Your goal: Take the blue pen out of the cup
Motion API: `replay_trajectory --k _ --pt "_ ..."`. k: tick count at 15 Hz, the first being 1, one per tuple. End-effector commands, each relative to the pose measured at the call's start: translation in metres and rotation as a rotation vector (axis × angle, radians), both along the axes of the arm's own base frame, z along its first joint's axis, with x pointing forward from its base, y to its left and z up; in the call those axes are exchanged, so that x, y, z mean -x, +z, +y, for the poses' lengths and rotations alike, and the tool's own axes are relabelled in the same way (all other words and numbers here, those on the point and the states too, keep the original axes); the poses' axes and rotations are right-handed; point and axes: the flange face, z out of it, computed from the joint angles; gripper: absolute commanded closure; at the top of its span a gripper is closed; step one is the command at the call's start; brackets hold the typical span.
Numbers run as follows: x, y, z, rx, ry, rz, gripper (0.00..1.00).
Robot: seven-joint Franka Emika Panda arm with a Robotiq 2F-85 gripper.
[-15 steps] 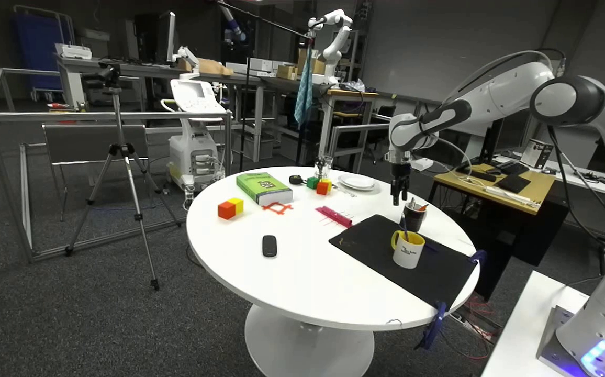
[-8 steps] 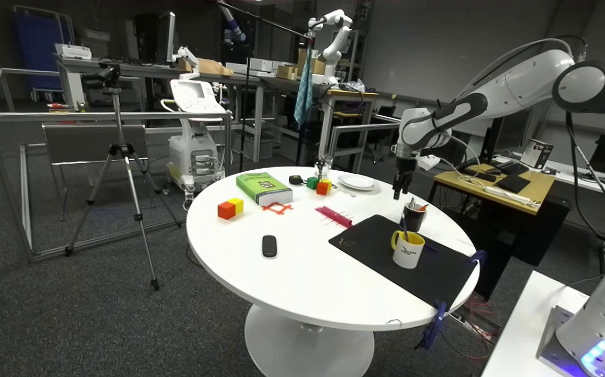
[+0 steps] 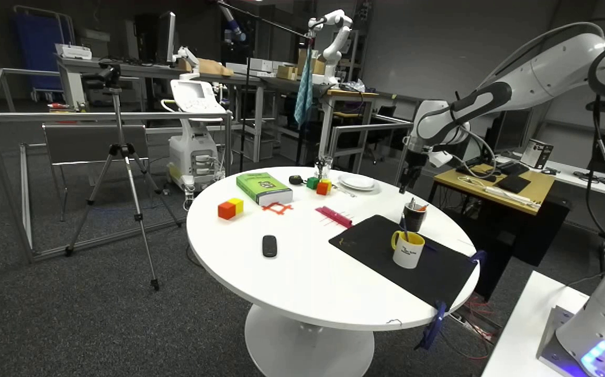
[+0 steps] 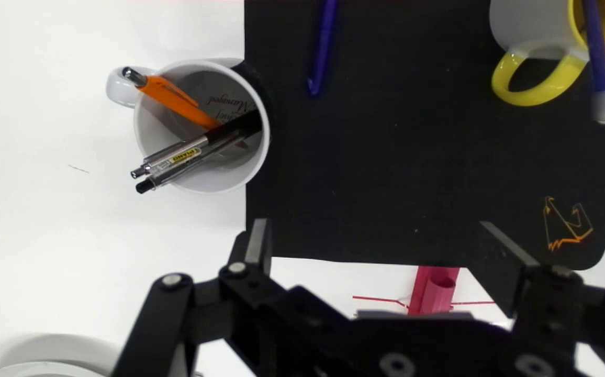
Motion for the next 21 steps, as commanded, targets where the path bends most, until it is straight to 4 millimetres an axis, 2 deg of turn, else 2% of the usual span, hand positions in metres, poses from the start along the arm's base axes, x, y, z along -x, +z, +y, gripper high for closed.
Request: replay_trajectory --k 1,5,10,11,21 --pt "0.029 0.019 -0.005 -0.033 -0.009 -0.032 0.00" --pt "0.038 0.018 -0.010 -0.039 -0.067 0.013 0.00" --pt "0.035 0.005 -0.027 -0.027 -0.155 0.077 0.00" --pt "0.033 0.004 -0.021 -0.029 -0.120 0.061 0.00" --pt "0.035 0.000 -0.025 -0.028 -0.142 0.070 0.00"
